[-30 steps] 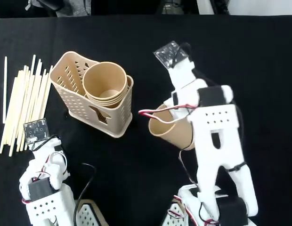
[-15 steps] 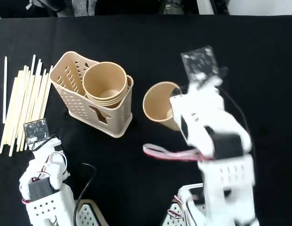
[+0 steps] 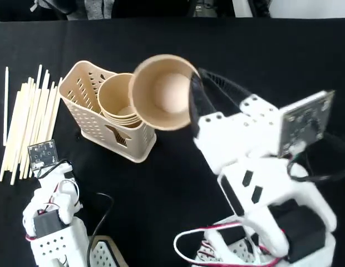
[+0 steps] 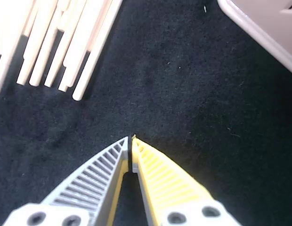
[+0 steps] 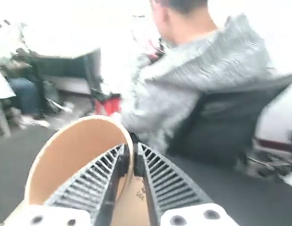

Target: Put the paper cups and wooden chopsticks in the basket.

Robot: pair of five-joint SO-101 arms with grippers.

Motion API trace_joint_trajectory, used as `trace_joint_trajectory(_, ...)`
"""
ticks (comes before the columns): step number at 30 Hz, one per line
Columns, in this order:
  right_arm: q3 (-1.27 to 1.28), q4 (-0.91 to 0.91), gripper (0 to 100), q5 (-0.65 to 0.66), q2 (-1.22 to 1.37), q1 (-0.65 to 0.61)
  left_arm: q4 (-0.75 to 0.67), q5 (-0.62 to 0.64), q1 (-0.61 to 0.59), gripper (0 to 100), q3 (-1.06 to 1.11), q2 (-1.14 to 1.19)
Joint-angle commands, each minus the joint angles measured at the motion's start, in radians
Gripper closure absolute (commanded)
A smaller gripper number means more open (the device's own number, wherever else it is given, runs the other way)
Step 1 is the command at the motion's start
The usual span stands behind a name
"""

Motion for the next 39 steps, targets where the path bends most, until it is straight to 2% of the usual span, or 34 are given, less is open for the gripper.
trace_joint_trajectory(1,-0.183,-0.026,98.6,-0.038,0.171,-0.068,0.008,0.008,-0.004,97,0.016,-0.009)
trace_joint_trajectory(7,-0.400,-0.021,98.6,-0.068,0.472,-0.106,0.008,0.008,-0.004,97,0.016,-0.009)
trace_joint_trajectory(12,-0.469,0.031,98.6,-0.084,0.618,-0.104,0.008,0.008,-0.004,97,0.016,-0.009)
trace_joint_trajectory(27,-0.390,0.072,98.7,-0.087,0.705,-0.101,0.008,0.008,-0.004,97,0.016,-0.009)
trace_joint_trajectory(31,-0.384,0.094,98.7,-0.143,0.704,-0.106,0.008,0.008,-0.004,97,0.016,-0.009)
trace_joint_trajectory(36,-0.364,0.112,98.2,-0.147,0.714,-0.104,0.008,0.008,-0.004,97,0.016,-0.009)
trace_joint_trajectory(39,-0.334,0.114,89.9,-0.146,0.725,-0.107,0.008,0.008,-0.004,97,0.016,-0.009)
